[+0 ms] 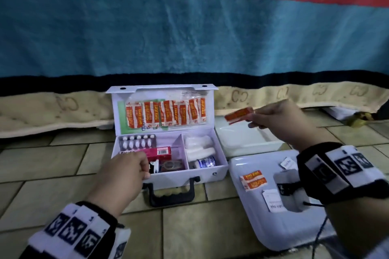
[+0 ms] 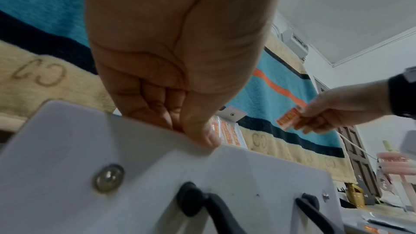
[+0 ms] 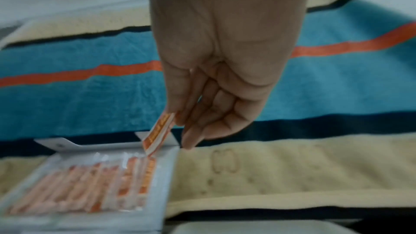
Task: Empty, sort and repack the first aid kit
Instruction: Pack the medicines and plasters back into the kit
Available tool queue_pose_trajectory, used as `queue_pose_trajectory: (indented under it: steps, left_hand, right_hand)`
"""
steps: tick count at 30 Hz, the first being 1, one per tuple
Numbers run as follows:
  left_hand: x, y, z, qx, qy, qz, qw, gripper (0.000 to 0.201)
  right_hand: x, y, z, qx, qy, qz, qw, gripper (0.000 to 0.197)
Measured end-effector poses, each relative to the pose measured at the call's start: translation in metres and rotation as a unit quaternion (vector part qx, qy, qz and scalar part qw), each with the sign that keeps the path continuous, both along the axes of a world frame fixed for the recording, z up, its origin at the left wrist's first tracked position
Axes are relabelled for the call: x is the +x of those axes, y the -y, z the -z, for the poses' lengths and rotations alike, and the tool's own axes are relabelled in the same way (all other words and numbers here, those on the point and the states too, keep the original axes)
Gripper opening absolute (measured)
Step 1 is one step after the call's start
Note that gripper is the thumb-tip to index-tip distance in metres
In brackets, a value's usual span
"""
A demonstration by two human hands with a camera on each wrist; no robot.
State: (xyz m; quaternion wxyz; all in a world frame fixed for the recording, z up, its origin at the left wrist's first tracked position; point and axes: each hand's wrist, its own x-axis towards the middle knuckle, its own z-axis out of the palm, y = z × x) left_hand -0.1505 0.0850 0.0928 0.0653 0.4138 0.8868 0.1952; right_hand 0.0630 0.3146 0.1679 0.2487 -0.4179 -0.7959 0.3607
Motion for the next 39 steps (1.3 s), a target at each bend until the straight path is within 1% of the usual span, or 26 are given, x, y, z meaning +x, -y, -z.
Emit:
queue_pose_trajectory:
  steps: [1, 3, 5, 7, 9, 10, 11, 12, 14, 16, 19, 21, 23, 24, 26, 29, 31, 33, 36, 39]
  left_hand:
    - [0.000, 0.000, 0.000, 0.004, -0.002, 0.004, 1.000, 0.031]
    - [-0.002, 0.000, 0.001, 0.008, 0.005, 0.002, 1.000, 0.030]
    - [-0.005, 0.000, 0.002, 0.007, 0.010, 0.002, 1.000, 0.030]
    - [-0.005, 0.000, 0.003, 0.005, 0.004, -0.002, 1.000, 0.030]
    - [-0.005, 0.000, 0.005, 0.008, -0.007, -0.003, 1.000, 0.030]
    - [-0.005, 0.000, 0.006, 0.011, -0.009, -0.004, 1.000, 0.030]
    - [-0.005, 0.000, 0.007, 0.013, -0.007, -0.005, 1.000, 0.030]
    - [-0.006, -0.001, 0.008, 0.015, -0.002, -0.006, 1.000, 0.031]
    - [-0.008, -0.001, 0.011, 0.018, 0.007, -0.003, 1.000, 0.032]
    - [-0.009, -0.001, 0.013, 0.019, 0.008, 0.001, 1.000, 0.032]
    - [-0.009, -0.001, 0.014, 0.024, 0.002, 0.005, 1.000, 0.035]
    - [-0.009, -0.002, 0.014, 0.023, 0.002, 0.006, 1.000, 0.037]
    - [-0.009, -0.002, 0.015, 0.021, 0.007, 0.003, 1.000, 0.038]
    - [-0.009, -0.002, 0.016, 0.020, 0.010, 0.000, 1.000, 0.038]
    - [-0.009, -0.002, 0.015, 0.018, 0.010, 0.000, 1.000, 0.037]
    - [-0.008, -0.002, 0.014, 0.019, 0.005, 0.002, 1.000, 0.036]
    - [-0.008, -0.002, 0.014, 0.020, 0.001, 0.006, 1.000, 0.036]
    - [-0.008, -0.002, 0.013, 0.020, -0.001, 0.008, 1.000, 0.036]
    - [-0.007, -0.001, 0.011, 0.018, -0.007, 0.008, 1.000, 0.036]
    - [-0.006, -0.001, 0.010, 0.023, -0.009, 0.008, 1.000, 0.035]
  right_hand:
    - [-0.018, 0.003, 0.001, 0.008, -0.010, -0.014, 1.000, 0.013]
    - [-0.054, 0.010, 0.006, 0.037, -0.002, -0.046, 0.998, 0.015]
    - [-0.088, 0.017, 0.009, 0.072, 0.004, -0.074, 0.995, 0.024]
    - [-0.113, 0.021, 0.008, 0.121, -0.005, -0.071, 0.990, 0.026]
    - [-0.129, 0.019, 0.002, 0.177, -0.025, -0.046, 0.983, 0.022]
    - [-0.134, 0.018, -0.002, 0.196, -0.030, -0.046, 0.979, 0.022]
    - [-0.139, 0.016, -0.006, 0.220, -0.015, -0.060, 0.973, 0.025]
    - [-0.143, 0.014, -0.008, 0.246, 0.013, -0.083, 0.966, 0.029]
    - [-0.151, 0.009, -0.010, 0.280, 0.102, -0.122, 0.947, 0.024]
    - [-0.160, 0.006, -0.011, 0.302, 0.180, -0.142, 0.925, 0.025]
    - [-0.172, 0.006, -0.013, 0.337, 0.280, -0.168, 0.883, 0.026]
    - [-0.176, 0.008, -0.015, 0.341, 0.312, -0.181, 0.868, 0.025]
    - [-0.179, 0.011, -0.016, 0.341, 0.331, -0.179, 0.862, 0.027]
    - [-0.181, 0.011, -0.016, 0.339, 0.334, -0.175, 0.862, 0.030]
    - [-0.184, 0.013, -0.016, 0.329, 0.322, -0.166, 0.872, 0.032]
    - [-0.186, 0.014, -0.016, 0.300, 0.255, -0.158, 0.906, 0.021]
    - [-0.185, 0.016, -0.016, 0.286, 0.225, -0.156, 0.918, 0.014]
    - [-0.184, 0.017, -0.012, 0.286, 0.223, -0.168, 0.917, 0.016]
    - [-0.183, 0.020, -0.004, 0.287, 0.234, -0.204, 0.906, 0.023]
    - [-0.181, 0.022, 0.001, 0.282, 0.243, -0.209, 0.904, 0.023]
